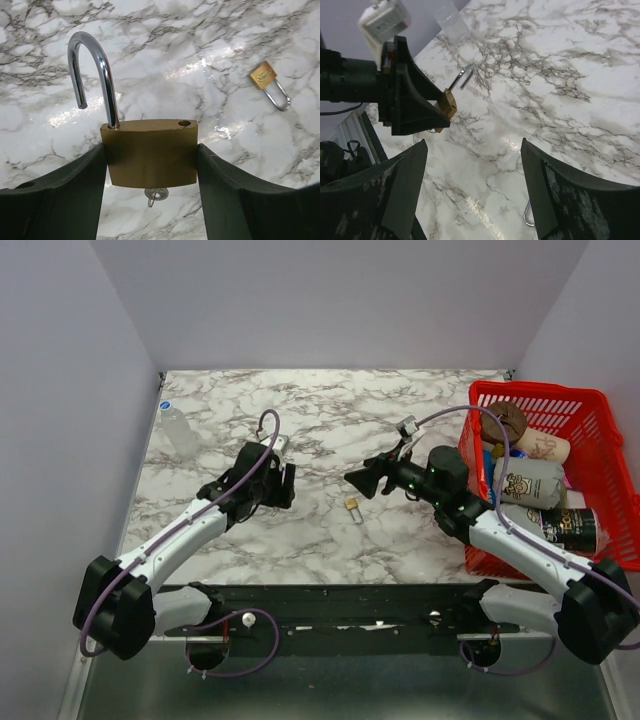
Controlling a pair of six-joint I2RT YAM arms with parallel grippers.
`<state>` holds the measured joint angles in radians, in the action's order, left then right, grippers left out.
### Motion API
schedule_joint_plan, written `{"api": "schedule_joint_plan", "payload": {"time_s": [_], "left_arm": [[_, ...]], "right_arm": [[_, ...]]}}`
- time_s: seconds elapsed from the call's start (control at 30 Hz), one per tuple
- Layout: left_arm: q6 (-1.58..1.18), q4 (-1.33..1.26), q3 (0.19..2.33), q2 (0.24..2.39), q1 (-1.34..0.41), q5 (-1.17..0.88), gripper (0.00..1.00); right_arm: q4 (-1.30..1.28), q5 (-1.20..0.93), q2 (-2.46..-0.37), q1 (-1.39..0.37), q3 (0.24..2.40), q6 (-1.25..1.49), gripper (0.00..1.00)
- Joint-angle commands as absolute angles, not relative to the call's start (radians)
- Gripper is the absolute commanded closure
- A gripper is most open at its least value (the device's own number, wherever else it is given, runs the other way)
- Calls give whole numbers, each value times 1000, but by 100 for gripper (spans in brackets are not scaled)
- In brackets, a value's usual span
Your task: Unlock with the key
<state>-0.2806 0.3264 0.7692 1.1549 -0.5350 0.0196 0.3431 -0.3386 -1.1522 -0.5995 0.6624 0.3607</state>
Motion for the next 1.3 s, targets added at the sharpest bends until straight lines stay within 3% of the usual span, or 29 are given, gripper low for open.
{"api": "schedule_joint_plan", "payload": {"time_s": [0.0,0.33,0.57,0.8,1.27], "left_arm": [[-258,340,868,1212,-463,104,100],[-150,367,1064,1410,-336,178,100],[-20,498,1405,1673,-289,242,100],[48,568,1590,1880,-270,207,100],[11,588,1611,2039,-255,126,100]], "right_arm": [[264,-273,-1065,-592,643,299,16],[232,-276,-986,-589,618,272,15],[213,-268,-950,-586,592,235,15],[167,-255,-865,-581,572,216,15],[112,-265,-836,-580,574,207,14]]}}
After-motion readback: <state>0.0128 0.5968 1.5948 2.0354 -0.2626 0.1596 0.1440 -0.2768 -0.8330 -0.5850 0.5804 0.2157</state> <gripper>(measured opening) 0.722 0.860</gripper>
